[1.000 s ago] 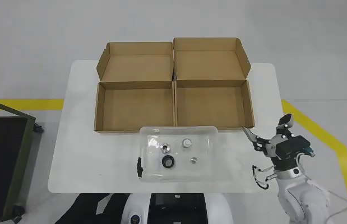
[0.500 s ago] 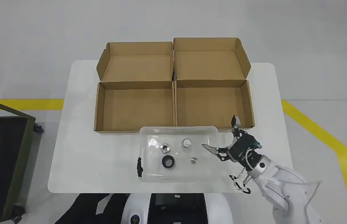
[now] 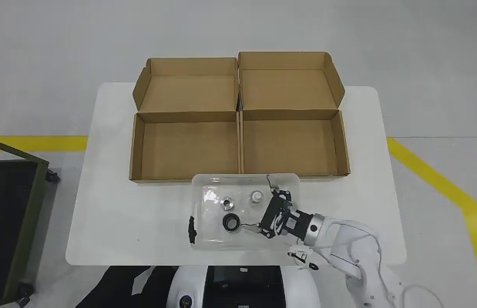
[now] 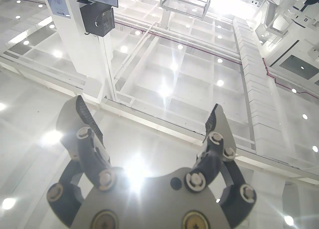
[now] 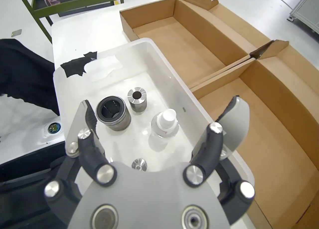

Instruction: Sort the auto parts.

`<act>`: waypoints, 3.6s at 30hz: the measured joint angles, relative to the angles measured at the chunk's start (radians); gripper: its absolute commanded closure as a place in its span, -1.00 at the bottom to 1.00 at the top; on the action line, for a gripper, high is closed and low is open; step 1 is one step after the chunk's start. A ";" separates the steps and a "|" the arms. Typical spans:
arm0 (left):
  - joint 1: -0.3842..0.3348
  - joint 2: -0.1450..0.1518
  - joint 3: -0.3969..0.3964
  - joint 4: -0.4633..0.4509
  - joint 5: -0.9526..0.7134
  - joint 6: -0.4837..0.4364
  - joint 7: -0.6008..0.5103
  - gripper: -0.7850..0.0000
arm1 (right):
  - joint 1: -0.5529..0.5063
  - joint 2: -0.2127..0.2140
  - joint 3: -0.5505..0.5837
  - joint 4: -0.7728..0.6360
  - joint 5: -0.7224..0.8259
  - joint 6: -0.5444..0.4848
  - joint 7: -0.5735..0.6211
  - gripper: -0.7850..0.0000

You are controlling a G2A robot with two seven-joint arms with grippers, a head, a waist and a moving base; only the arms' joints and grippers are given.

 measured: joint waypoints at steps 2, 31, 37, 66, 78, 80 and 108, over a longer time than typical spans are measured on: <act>0.000 0.000 0.000 0.000 0.000 0.000 0.000 -1.00 | 0.009 0.001 -0.010 0.008 -0.008 0.004 0.014 -1.00; 0.000 0.000 0.000 0.000 0.000 0.000 0.000 -1.00 | 0.077 0.018 -0.049 0.076 0.004 0.056 0.173 0.65; 0.000 0.000 0.000 0.000 0.000 0.000 0.000 -1.00 | 0.076 0.025 -0.040 0.050 0.009 0.051 0.184 1.00; 0.000 0.000 0.000 0.000 0.000 0.000 0.000 -1.00 | 0.121 0.031 -0.029 -0.038 0.311 0.000 -0.319 1.00; 0.000 0.000 0.000 0.000 0.000 0.000 0.000 -1.00 | 0.160 0.022 -0.027 0.014 0.516 -0.032 -0.506 1.00; 0.000 0.000 0.000 0.000 0.000 0.000 0.000 -1.00 | 0.162 0.022 -0.025 0.018 0.537 -0.045 -0.517 1.00; 0.000 0.000 0.000 0.000 0.000 0.000 0.000 -1.00 | 0.149 0.026 0.017 0.052 0.420 0.072 -0.398 1.00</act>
